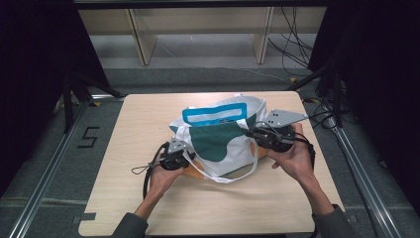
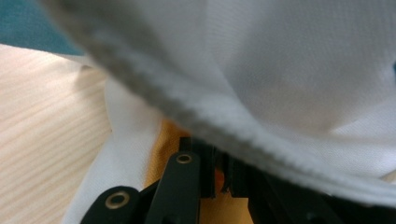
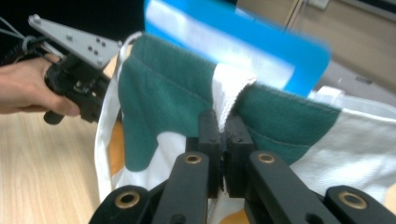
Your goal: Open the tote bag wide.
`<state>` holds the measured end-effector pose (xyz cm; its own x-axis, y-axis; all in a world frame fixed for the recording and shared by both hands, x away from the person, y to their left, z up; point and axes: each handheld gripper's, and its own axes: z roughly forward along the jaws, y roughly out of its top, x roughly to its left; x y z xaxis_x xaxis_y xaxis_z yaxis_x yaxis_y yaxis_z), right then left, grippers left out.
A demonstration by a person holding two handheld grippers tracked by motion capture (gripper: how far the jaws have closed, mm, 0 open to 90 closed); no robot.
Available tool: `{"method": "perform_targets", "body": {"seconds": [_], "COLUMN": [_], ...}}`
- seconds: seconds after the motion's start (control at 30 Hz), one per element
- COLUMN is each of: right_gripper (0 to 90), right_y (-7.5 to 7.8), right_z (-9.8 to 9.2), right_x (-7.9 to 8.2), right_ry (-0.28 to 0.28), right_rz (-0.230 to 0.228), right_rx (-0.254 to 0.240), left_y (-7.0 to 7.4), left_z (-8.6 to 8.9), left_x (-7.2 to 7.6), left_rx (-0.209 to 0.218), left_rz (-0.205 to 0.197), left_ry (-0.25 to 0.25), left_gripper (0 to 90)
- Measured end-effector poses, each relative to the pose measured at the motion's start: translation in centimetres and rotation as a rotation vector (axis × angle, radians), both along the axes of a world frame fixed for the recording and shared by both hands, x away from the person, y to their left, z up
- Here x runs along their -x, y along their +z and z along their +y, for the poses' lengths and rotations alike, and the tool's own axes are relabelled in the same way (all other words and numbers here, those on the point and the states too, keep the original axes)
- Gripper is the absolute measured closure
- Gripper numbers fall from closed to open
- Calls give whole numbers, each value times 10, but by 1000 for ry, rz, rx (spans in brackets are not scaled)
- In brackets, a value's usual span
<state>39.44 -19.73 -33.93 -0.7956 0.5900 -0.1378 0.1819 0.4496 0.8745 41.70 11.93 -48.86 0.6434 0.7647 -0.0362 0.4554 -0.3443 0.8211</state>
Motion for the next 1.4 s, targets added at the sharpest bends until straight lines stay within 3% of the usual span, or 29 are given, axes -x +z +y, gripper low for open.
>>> {"method": "perform_targets", "body": {"seconds": [0.23, 0.3, 0.33, 0.37, 0.4, 0.47, 0.5, 0.57, 0.63, 0.7, 0.77, 0.87, 0.97, 1.0, 1.03, 1.23, 1.33, 1.4], "right_gripper": [888, 888, 888, 888, 888, 888, 888, 888, 888, 888, 888, 888, 888, 888, 888, 888, 888, 888], "right_y": [-42, -58, -65, -81, -81, -94, -99, -102, -100, -100, -103, -106, -109, -110, -113, -119, -118, -118], "right_z": [-7, -8, -9, -9, -9, -9, -8, -9, -9, -7, -7, -7, -7, -8, -8, -7, -7, -7], "right_x": [0, -1, -1, -1, -1, 0, 0, -1, 0, 2, 4, 7, 9, 9, 10, 14, 13, 13], "right_ry": [-31, -40, -39, -35, -35, -40, -36, -27, -24, -33, -17, -16, -17, -12, -6, -3, -2, -1], "right_rz": [81, 96, 116, 151, 151, 184, 198, 201, 180, 207, 201, 196, 222, 224, 222, 230, 221, 218], "right_rx": [36, 64, 74, 94, 94, 98, 103, 102, 110, 104, 116, 120, 116, 116, 124, 133, 135, 137], "left_y": [-7, -7, -5, -5, -5, 1, 6, 18, 29, 42, 49, 61, 73, 78, 85, 94, 94, 92], "left_z": [-1, -1, 3, 4, 7, 13, 16, 24, 33, 46, 52, 58, 55, 53, 49, 40, 31, 28], "left_x": [3, 6, 7, 10, 13, 21, 31, 45, 55, 61, 62, 56, 48, 45, 39, 18, 2, -6], "left_rx": [-24, 7, -7, 11, 20, 43, 48, 65, 90, 120, 155, 193, 226, 211, 229, 280, 264, 292], "left_rz": [-2, 5, 17, 28, 35, 40, 7, 0, -24, -44, -52, -76, -104, -126, -149, -163, -138, -123], "left_ry": [-30, -40, -63, -53, -65, -80, -55, -65, -67, -53, -35, 7, 7, 12, 31, 57, 64, 67], "left_gripper": [798, 747, 725, 663, 663, 623, 600, 514, 517, 543, 586, 591, 641, 675, 737, 877, 888, 888]}}
